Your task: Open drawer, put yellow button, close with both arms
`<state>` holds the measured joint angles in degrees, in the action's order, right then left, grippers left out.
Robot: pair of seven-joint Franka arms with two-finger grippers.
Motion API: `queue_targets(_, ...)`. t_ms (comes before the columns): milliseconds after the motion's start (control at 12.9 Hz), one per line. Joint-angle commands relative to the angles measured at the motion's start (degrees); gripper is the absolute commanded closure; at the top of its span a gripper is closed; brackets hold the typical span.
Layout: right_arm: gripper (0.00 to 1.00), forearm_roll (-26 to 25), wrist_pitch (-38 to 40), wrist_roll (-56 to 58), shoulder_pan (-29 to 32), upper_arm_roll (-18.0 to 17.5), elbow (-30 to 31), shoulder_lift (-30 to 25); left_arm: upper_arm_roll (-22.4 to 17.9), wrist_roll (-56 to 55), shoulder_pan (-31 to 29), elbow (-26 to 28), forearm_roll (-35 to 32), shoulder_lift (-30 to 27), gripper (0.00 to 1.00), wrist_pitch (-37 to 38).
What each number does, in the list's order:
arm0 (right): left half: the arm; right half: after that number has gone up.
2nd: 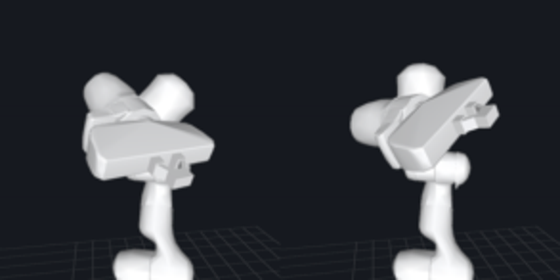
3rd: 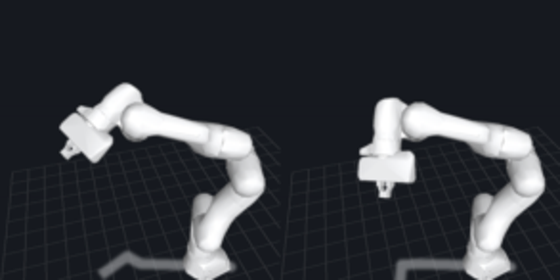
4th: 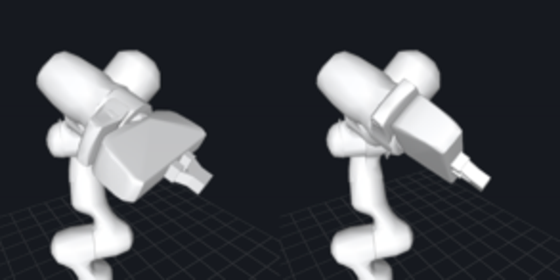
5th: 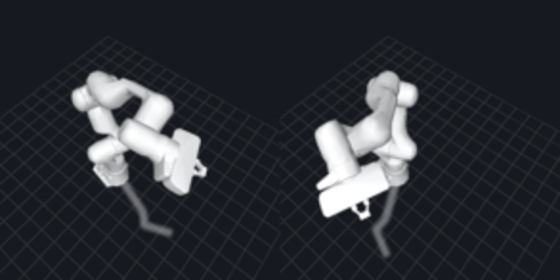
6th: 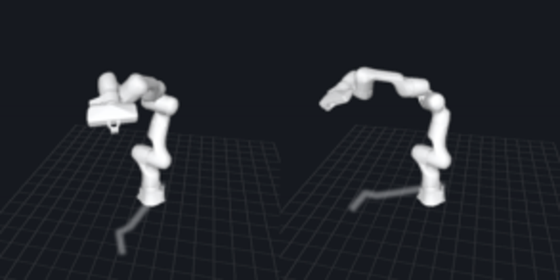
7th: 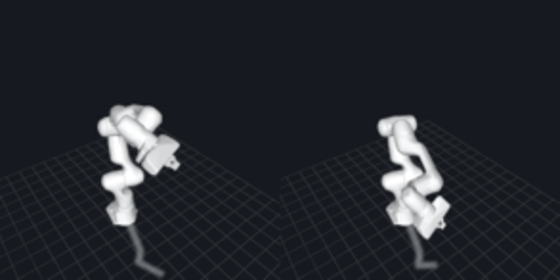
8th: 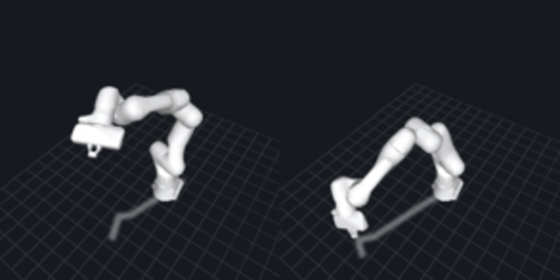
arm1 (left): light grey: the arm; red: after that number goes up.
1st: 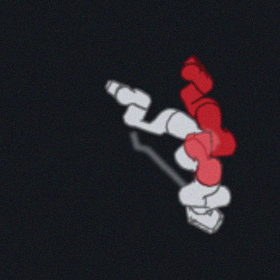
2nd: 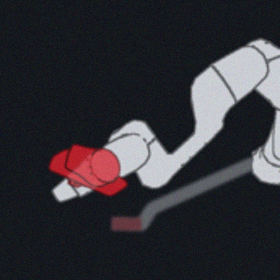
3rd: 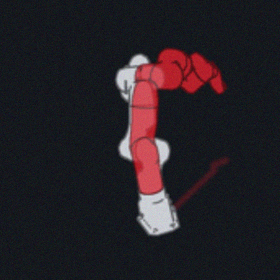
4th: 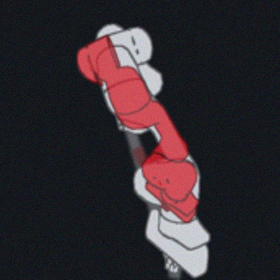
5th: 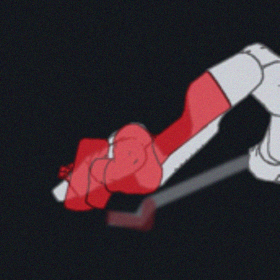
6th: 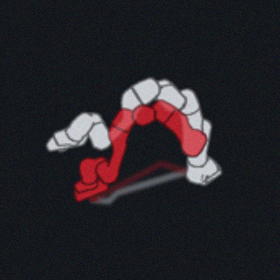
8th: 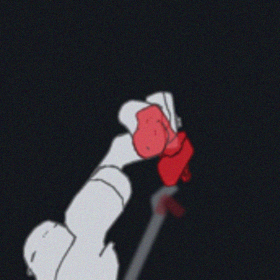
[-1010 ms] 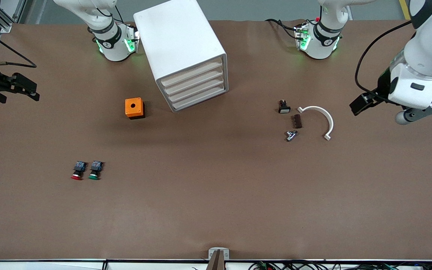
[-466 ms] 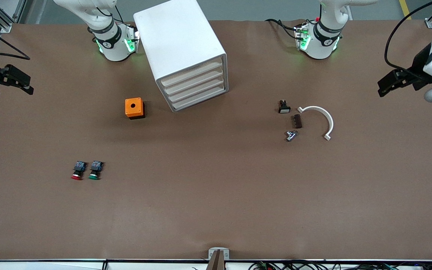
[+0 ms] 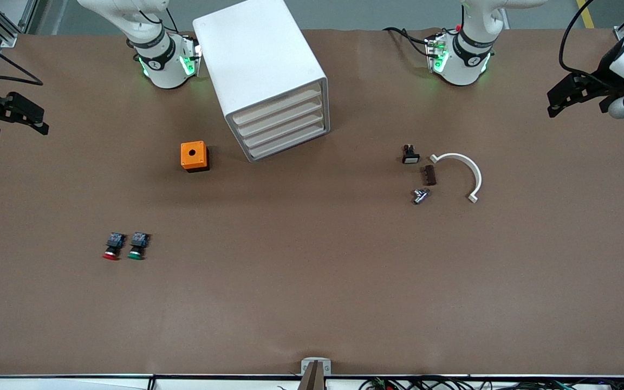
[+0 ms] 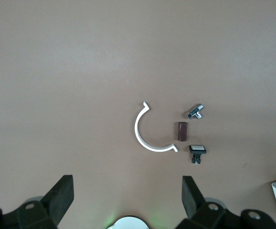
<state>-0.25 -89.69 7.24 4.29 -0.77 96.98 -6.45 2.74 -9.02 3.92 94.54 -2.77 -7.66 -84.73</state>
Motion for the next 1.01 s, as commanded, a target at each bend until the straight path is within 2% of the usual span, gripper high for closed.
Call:
queue_targets(0, 0.0, 0.8, 0.4, 0.4, 1.1, -0.2, 0.3, -0.6, -0.7, 1.0, 0.5, -0.6, 0.8, 0.7, 0.0, -0.4)
queue_targets(933, 0.0, 2.2, 0.0, -2.4, 1.3, -0.2, 0.6, -0.6, -0.8, 0.8, 0.2, -1.8, 0.8, 1.9, 0.0, -0.3)
